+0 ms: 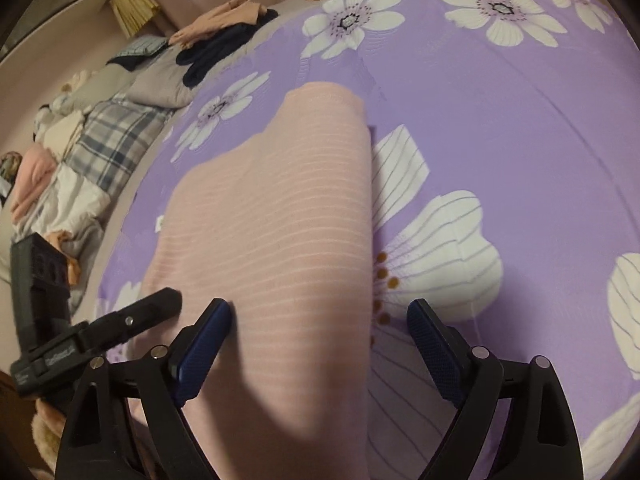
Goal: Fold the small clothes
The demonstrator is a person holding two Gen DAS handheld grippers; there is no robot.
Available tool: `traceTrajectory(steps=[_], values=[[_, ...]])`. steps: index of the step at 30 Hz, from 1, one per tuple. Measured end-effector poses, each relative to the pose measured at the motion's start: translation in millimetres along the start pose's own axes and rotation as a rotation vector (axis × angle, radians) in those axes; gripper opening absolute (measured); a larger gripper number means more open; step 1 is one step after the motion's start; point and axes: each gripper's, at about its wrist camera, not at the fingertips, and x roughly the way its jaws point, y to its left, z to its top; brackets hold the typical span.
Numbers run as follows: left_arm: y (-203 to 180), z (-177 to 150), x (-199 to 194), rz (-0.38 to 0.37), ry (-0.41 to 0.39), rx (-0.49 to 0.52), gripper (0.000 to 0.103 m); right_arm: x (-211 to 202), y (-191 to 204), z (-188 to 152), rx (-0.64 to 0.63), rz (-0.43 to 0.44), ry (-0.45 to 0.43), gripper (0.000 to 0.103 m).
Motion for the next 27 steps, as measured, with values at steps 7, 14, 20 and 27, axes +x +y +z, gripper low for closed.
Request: traceTrajectory(steps=[7, 14, 20, 27], values=[[5.7, 1.8, 17.8, -0.175, 0.089, -0.076, 0.039, 9.1, -0.6, 4.3, -0.001, 0.059, 0.015, 0.051], [-30.0, -4.2, -13.4, -0.110, -0.007, -0.001, 0.031, -12.0, 14.8, -1.1, -0.040, 0.058, -0.058, 0.025], [-66.8, -4.2, -51.3, -0.144, -0.106, 0.098, 0.031, -45.2, 22.5, 4.6, -0.067, 0.089, -0.136, 0.025], [-100.4, -1.4, -62.8, -0.216, -0.142, 0.143, 0.031, -92.0, 16.0, 10.4, -0.098, 0.067, -0.242, 0.025]])
